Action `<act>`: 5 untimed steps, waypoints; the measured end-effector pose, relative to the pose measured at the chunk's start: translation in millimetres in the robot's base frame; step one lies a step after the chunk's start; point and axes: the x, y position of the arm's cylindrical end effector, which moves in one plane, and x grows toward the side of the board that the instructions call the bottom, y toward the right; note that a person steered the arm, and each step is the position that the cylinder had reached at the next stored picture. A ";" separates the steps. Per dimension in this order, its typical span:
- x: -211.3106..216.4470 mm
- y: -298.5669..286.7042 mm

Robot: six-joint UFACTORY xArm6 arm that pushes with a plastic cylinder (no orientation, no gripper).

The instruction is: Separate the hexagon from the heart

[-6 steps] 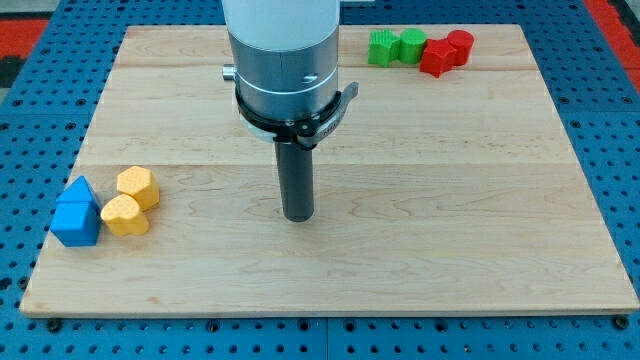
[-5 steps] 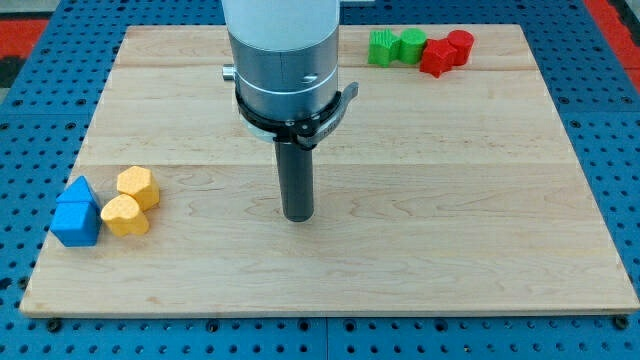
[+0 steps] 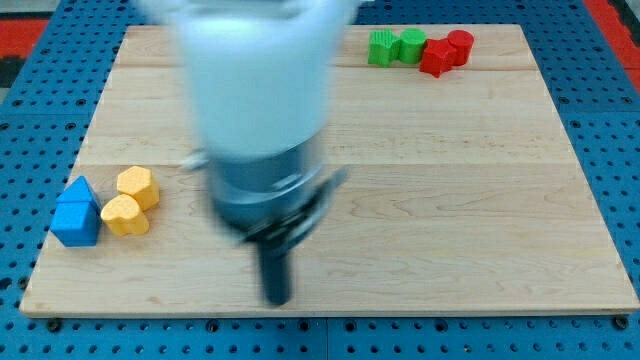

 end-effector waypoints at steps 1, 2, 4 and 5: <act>-8.1 -67.2; -30.1 -137.5; -118.8 -148.3; -164.8 -73.1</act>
